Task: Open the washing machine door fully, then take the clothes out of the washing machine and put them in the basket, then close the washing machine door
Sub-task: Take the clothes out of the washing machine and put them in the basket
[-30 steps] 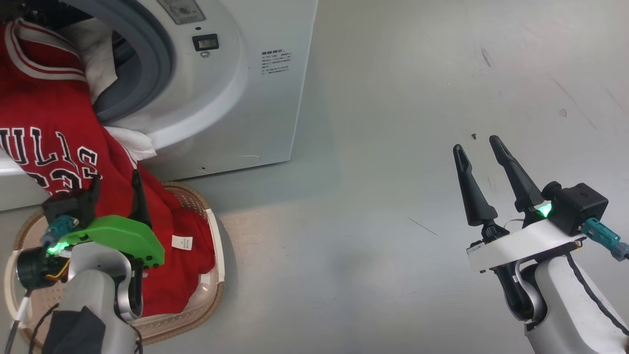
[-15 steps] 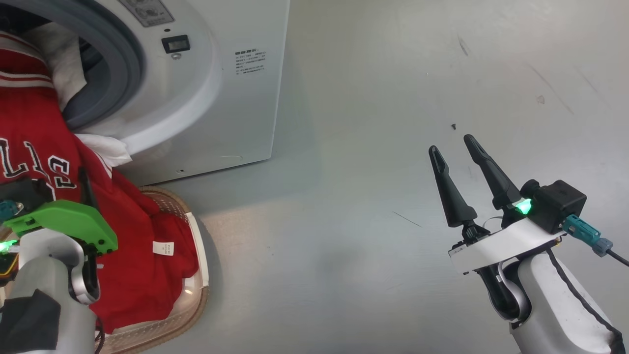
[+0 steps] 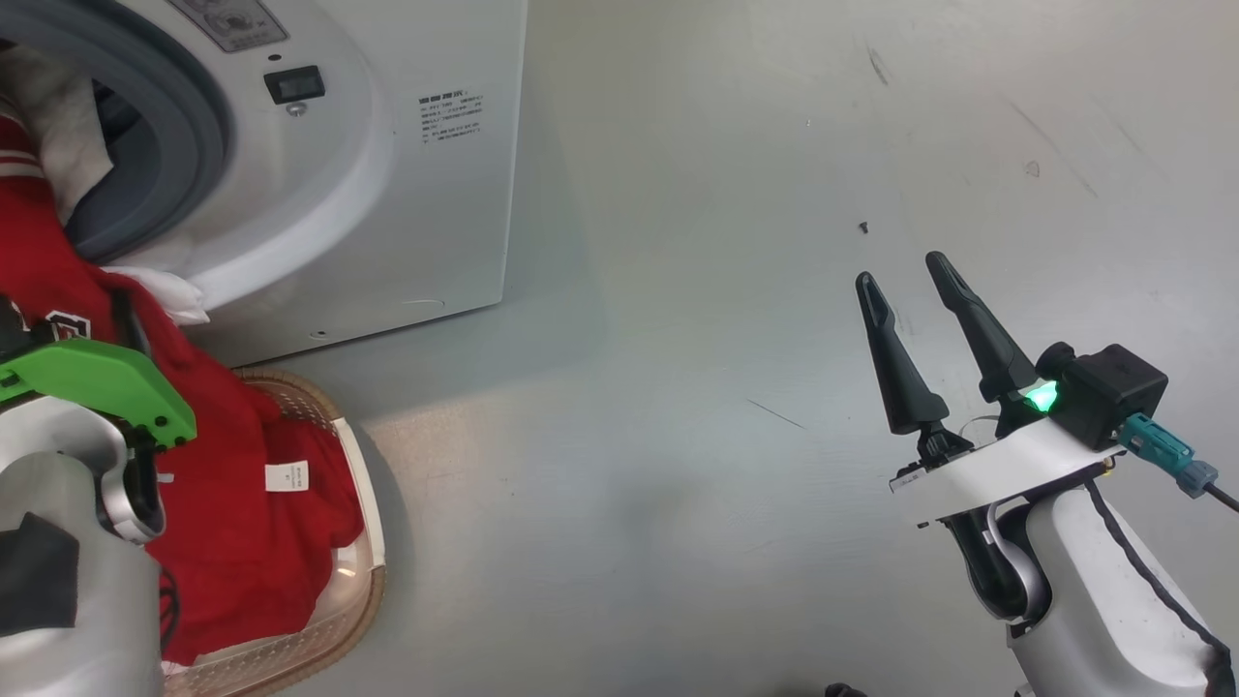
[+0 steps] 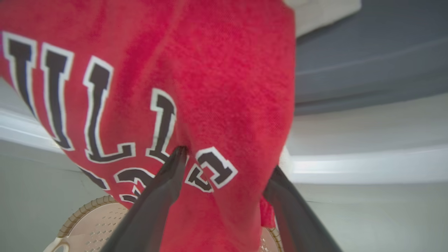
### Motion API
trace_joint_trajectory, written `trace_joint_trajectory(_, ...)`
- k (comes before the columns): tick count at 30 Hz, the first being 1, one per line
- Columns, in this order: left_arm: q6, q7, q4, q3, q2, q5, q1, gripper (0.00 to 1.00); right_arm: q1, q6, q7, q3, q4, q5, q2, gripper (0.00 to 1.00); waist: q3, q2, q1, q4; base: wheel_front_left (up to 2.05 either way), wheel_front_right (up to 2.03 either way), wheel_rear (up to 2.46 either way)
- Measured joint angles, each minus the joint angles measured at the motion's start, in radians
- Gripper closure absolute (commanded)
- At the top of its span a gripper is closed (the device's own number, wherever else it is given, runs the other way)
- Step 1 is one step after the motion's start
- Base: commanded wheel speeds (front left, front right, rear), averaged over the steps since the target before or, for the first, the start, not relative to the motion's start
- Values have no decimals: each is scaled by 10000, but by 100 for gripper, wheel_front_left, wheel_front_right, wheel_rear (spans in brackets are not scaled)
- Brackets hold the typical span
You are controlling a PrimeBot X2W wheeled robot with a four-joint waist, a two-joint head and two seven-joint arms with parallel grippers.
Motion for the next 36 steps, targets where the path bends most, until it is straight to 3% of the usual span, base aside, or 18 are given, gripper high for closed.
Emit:
trace_joint_trajectory(15, 2, 2, 880, 433, 10, 2, -596, 0, -122, 0, 0, -6, 50, 0, 36, 0, 119, 0, 0, -135, 0, 0, 0)
trace_joint_trajectory(16, 2, -15, 915, 451, 0, 0, -606, 17, -122, 0, 0, -13, 58, 0, 36, 0, 121, 0, 0, -136, 0, 0, 0)
trace_joint_trajectory(18, 2, -50, 963, 462, -29, -4, -663, 100, -122, 0, 0, -29, 61, 0, 36, 0, 123, 0, 0, -131, 0, 0, 0)
trace_joint_trajectory(32, -17, -1294, 1507, 316, -462, -44, -772, 100, -123, 0, 0, -228, 150, -19, 13, 0, -181, 0, 0, 278, 0, 0, 0)
trace_joint_trajectory(36, -259, -1716, 1570, 157, -529, -38, -625, 100, -121, 0, 0, -242, 207, -21, 13, 0, -397, 0, 0, 446, 0, 0, 0)
